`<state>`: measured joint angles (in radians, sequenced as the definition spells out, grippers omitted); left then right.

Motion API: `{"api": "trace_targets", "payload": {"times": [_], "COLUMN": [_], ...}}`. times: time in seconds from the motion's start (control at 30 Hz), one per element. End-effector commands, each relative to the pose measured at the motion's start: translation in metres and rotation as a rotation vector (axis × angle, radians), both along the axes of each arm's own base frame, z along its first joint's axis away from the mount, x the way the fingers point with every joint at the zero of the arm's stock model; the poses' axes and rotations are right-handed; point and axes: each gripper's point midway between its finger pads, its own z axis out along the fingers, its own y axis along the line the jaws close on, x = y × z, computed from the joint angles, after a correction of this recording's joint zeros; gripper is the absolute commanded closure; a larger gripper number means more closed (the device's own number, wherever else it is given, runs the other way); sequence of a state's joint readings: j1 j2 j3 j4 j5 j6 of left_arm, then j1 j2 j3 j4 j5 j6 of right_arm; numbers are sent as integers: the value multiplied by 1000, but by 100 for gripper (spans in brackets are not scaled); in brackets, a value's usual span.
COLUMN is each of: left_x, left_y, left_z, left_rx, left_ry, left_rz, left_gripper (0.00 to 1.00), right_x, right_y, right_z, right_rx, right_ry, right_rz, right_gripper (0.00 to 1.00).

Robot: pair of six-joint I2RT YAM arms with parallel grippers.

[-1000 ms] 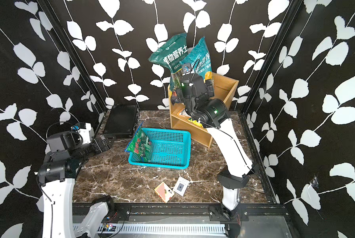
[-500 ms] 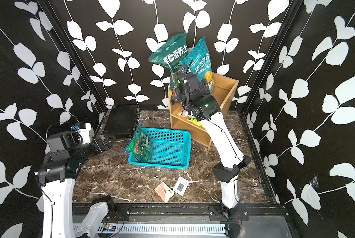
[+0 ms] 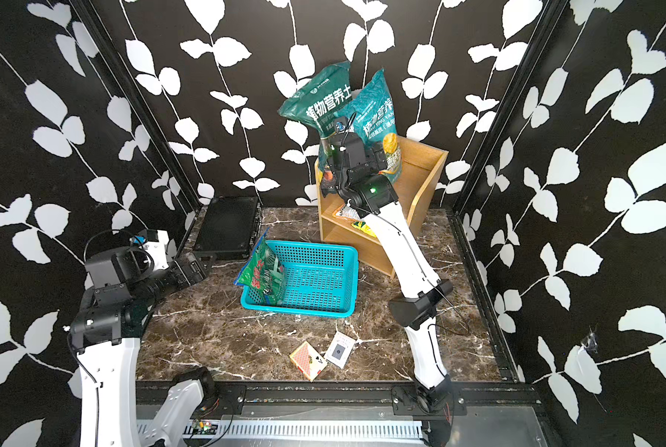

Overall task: Take down the fertilizer bag from the shelf
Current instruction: Pick up the fertilizer bag from the shelf.

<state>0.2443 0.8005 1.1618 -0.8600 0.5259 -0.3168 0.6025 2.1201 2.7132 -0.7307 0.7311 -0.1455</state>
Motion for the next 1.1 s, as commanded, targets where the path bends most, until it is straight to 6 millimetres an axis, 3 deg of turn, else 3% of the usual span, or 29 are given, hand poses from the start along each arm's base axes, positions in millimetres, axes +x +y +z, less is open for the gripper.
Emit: {"api": "trace_targets", "payload": {"times": [0.0, 0.17, 0.23, 0.3, 0.4, 0.43, 0.5, 0.57, 1.07], "left_x": [1, 1, 1, 1, 2, 1, 2, 2, 0], "left_y": [2, 2, 2, 3, 3, 3, 3, 2, 1], "left_z": [5, 6, 6, 6, 6, 6, 6, 6, 12], "left_rx": [1, 3, 3, 3, 3, 3, 2, 1, -3], "left_ry": [-30, -36, -38, -38, -37, -39, -37, -39, -74], "left_rz": [12, 15, 16, 16, 17, 17, 18, 15, 9], "left_gripper": [1, 1, 1, 1, 1, 1, 1, 1, 1], "right_x": [5, 13, 14, 16, 18, 17, 16, 13, -42], "right_y": [-25, -48, -50, -49, -44, -43, -41, -41, -62], "right_z": [32, 31, 30, 28, 25, 25, 26, 28, 52], "right_rx": [63, 54, 38, 14, 3, 6, 15, 26, 66], "right_ry": [-110, -112, -107, -99, -89, -89, -86, -84, -91], "right_rz": [-68, -126, -131, -126, -95, -86, -72, -63, -72], "right_gripper": [0, 0, 4, 23, 66, 76, 91, 100, 100]}}
